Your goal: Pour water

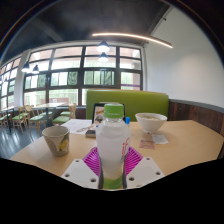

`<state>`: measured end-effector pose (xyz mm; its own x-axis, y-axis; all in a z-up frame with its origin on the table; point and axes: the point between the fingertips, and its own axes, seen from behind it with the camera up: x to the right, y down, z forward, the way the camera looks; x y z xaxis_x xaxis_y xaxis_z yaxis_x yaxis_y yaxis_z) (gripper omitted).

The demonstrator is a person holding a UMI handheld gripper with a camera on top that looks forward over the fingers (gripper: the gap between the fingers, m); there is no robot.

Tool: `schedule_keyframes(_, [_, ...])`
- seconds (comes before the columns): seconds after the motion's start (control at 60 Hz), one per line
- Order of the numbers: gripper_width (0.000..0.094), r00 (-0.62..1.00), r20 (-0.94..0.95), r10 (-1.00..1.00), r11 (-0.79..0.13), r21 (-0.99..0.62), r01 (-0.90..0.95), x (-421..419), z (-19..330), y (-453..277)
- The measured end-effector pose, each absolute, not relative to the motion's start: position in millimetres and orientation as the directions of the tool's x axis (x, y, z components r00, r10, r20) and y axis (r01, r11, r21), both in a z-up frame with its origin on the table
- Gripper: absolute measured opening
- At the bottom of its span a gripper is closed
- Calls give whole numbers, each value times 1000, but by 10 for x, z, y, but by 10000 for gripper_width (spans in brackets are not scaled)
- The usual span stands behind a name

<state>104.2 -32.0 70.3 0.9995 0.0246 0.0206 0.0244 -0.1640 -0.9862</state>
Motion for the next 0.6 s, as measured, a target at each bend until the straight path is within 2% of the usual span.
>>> schedule_keyframes(0.217, [258, 993, 114, -8, -198, -974, 110, 1058, 711, -158])
schedule_keyframes(0.267, [259, 981, 193, -3, -199, -962, 188, 1018, 793, -83])
schedule_keyframes(0.35, [257, 905, 425, -5, -183, -890, 417, 963, 1096, 79])
schedule_keyframes(0.467, [256, 639, 769, 4, -157, -630, 760, 669, 1465, 341])
schedule_keyframes(0.517, [257, 448, 894, 10, -153, -442, 884, 554, 1562, 488])
schedule_keyframes(0.533, [257, 380, 925, 0, -148, -376, 915, 464, 1469, 603])
schedule_keyframes(0.6, [257, 78, 997, -5, -147, -78, 986, 296, 1502, 751])
